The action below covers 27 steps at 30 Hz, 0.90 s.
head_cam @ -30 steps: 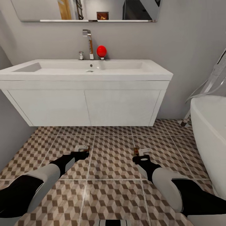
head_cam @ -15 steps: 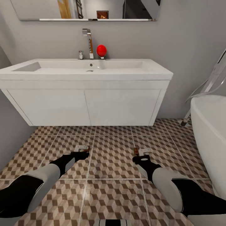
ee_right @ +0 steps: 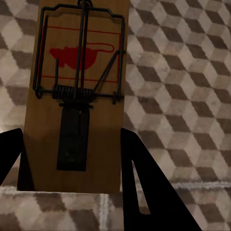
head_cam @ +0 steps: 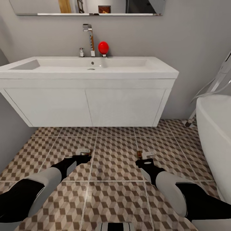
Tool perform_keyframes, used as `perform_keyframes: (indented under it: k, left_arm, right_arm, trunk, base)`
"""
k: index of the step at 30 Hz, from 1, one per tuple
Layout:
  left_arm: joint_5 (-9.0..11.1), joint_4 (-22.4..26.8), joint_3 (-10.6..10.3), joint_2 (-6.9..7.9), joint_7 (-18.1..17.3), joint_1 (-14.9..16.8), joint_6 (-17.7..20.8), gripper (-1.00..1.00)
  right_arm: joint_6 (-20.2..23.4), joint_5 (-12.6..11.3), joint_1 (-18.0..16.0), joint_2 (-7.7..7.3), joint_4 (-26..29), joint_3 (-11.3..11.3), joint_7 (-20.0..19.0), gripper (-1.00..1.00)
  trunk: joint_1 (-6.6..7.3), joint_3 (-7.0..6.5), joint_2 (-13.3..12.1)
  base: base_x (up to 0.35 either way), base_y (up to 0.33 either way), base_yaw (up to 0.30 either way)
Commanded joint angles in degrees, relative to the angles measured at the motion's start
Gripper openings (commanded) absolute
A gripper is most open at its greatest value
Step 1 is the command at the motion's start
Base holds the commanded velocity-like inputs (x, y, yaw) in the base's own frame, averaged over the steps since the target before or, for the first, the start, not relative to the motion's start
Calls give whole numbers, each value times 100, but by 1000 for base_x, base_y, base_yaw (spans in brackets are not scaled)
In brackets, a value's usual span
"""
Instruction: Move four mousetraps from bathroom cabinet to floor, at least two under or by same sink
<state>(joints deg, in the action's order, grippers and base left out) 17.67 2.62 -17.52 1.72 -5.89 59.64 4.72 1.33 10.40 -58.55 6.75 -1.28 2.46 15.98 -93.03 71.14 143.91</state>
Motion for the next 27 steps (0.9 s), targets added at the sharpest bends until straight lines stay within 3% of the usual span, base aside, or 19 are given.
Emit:
perform_keyframes:
  k: [1,27]
  left_arm:
    - [52,11,-41,3,-8,0,35,-100]
    - [52,11,-41,12,-8,1,36,-100]
  right_arm:
    - [8,41,-7,2,-12,25,22,-100]
    - [-1,50,-9,2,49,34,46,-100]
  trunk:
    - [1,14,2]
    - [1,257,2]
  base:
    - [0,0,0]
    - [0,0,0]
